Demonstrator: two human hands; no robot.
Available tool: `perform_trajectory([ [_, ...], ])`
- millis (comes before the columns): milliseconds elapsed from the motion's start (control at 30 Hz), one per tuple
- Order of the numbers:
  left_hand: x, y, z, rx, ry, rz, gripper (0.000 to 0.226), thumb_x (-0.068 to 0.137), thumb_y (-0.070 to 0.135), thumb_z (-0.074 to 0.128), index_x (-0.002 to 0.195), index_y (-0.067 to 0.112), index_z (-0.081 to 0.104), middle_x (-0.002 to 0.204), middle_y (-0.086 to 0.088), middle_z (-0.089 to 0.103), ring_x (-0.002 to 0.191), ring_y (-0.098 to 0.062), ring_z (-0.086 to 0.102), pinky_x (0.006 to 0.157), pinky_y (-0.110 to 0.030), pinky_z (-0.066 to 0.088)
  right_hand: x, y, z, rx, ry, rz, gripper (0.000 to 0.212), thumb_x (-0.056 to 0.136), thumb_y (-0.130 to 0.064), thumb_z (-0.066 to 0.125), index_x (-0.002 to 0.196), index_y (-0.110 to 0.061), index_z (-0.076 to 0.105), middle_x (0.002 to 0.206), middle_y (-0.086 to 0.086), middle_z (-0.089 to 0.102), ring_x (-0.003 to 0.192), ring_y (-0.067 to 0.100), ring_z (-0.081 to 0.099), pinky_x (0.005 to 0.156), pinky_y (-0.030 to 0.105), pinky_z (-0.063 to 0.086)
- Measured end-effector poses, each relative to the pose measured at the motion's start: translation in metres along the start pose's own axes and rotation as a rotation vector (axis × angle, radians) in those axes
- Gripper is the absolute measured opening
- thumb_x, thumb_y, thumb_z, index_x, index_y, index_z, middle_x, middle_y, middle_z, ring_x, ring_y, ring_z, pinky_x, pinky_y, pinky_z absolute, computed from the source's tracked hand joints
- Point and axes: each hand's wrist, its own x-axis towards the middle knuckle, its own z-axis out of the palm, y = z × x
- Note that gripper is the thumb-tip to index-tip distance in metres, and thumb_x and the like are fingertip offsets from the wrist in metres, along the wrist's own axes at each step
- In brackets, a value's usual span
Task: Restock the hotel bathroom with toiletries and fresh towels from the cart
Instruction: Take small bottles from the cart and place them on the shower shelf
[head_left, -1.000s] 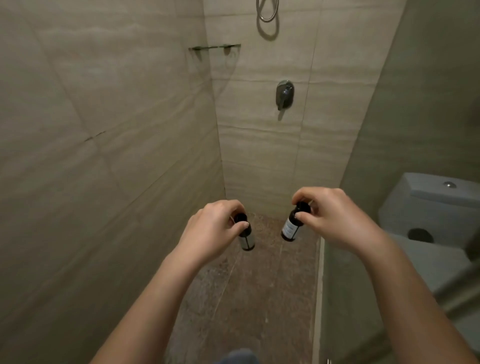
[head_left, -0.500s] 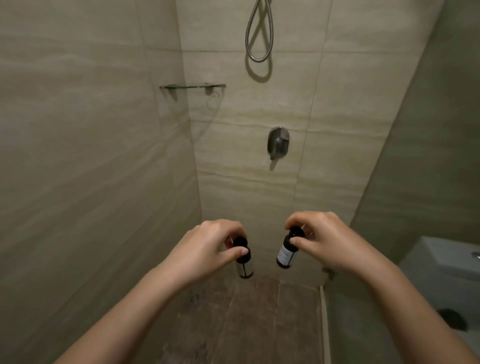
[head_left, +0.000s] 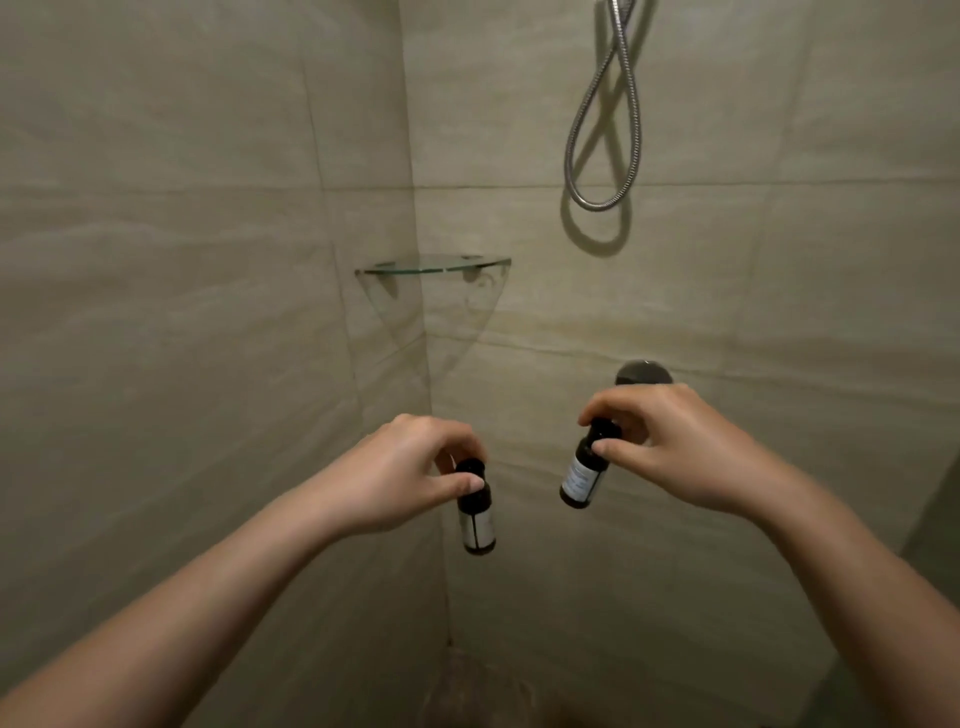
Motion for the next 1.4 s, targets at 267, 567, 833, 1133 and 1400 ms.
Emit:
perform_trajectory([
  [267, 0.13, -0.067, -0.044, 0.018, 0.142, -0.089, 0.017, 0.086, 0.026, 0.064, 0.101, 0.021, 0.067, 0.091, 0.014, 0.067, 0.084, 0.007, 0.059, 0.07, -0.009, 0.046, 0.159, 0.061, 0.01, 0.081, -0.062, -0.216, 0.015, 0.084, -0.023, 0.066, 0.098, -0.029, 0.065, 0.085, -0.018, 0.064, 0.076, -0.001, 0.059, 0.064, 0.012, 0.043],
  [567, 0.239, -0.127, -0.097, 0.12, 0.295, -0.201, 0.014, 0.086, 0.03, 0.062, 0.1, 0.029, 0.065, 0.091, 0.018, 0.065, 0.085, 0.01, 0.058, 0.072, -0.008, 0.047, 0.326, 0.101, -0.008, 0.186, -0.01, -0.383, 0.017, 0.082, -0.018, 0.068, 0.091, -0.032, 0.064, 0.083, -0.015, 0.065, 0.076, 0.001, 0.057, 0.066, 0.014, 0.044],
  [833, 0.302, -0.178, -0.145, 0.183, 0.359, -0.207, 0.014, 0.086, 0.028, 0.063, 0.098, 0.023, 0.066, 0.091, 0.012, 0.067, 0.084, 0.002, 0.061, 0.07, -0.012, 0.048, 0.428, 0.089, -0.022, 0.249, 0.056, -0.45, 0.019, 0.082, -0.015, 0.067, 0.087, -0.033, 0.063, 0.085, -0.015, 0.066, 0.076, 0.003, 0.061, 0.069, 0.021, 0.048],
  [1133, 0.35, -0.225, -0.156, 0.191, 0.284, -0.122, 0.019, 0.087, 0.027, 0.062, 0.104, 0.02, 0.067, 0.095, 0.012, 0.065, 0.085, 0.003, 0.059, 0.07, -0.007, 0.045, 0.501, 0.063, 0.002, -0.057, -0.008, -0.433, 0.018, 0.084, -0.025, 0.066, 0.102, -0.023, 0.067, 0.095, -0.009, 0.065, 0.085, 0.004, 0.059, 0.073, 0.021, 0.047],
  [1400, 0.367, -0.247, -0.152, 0.148, 0.193, -0.1, 0.018, 0.088, 0.026, 0.06, 0.106, 0.025, 0.063, 0.095, 0.016, 0.061, 0.085, 0.006, 0.057, 0.07, -0.008, 0.045, 0.521, 0.067, 0.013, -0.098, -0.107, -0.416, 0.018, 0.086, -0.03, 0.064, 0.102, -0.023, 0.066, 0.095, -0.011, 0.063, 0.086, 0.005, 0.059, 0.076, 0.021, 0.048],
])
